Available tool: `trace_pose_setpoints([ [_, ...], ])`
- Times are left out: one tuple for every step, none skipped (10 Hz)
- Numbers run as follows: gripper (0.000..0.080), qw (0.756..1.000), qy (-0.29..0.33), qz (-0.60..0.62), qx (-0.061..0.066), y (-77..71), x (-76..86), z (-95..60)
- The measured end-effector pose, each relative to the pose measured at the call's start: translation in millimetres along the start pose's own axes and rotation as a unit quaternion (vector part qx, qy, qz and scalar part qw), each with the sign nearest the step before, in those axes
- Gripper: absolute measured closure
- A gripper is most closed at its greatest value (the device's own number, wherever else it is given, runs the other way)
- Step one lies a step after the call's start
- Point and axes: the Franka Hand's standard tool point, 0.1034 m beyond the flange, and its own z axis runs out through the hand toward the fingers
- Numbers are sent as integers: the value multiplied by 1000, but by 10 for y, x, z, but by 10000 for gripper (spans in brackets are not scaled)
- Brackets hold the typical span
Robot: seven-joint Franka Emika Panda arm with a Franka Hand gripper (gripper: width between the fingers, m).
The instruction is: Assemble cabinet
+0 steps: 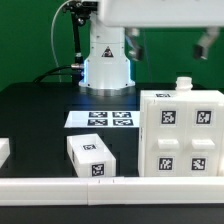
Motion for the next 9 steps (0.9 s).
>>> trace_pose_setpoints([
  [4, 1000, 8, -16, -4, 208, -167, 132],
  [2, 999, 20, -24, -11, 445, -255, 269],
  [2, 999, 24, -25, -19, 630, -343, 474],
  [2, 999, 20, -21, -23, 683, -349, 548],
  [2, 999, 22, -22, -23, 666, -338, 533],
  [2, 999, 22, -22, -23, 667, -338, 531],
  [2, 999, 23, -22, -24, 678, -338, 555],
  [2, 999, 36, -15, -28, 742, -300, 689],
  [2, 999, 29, -9, -30, 777, -312, 850],
])
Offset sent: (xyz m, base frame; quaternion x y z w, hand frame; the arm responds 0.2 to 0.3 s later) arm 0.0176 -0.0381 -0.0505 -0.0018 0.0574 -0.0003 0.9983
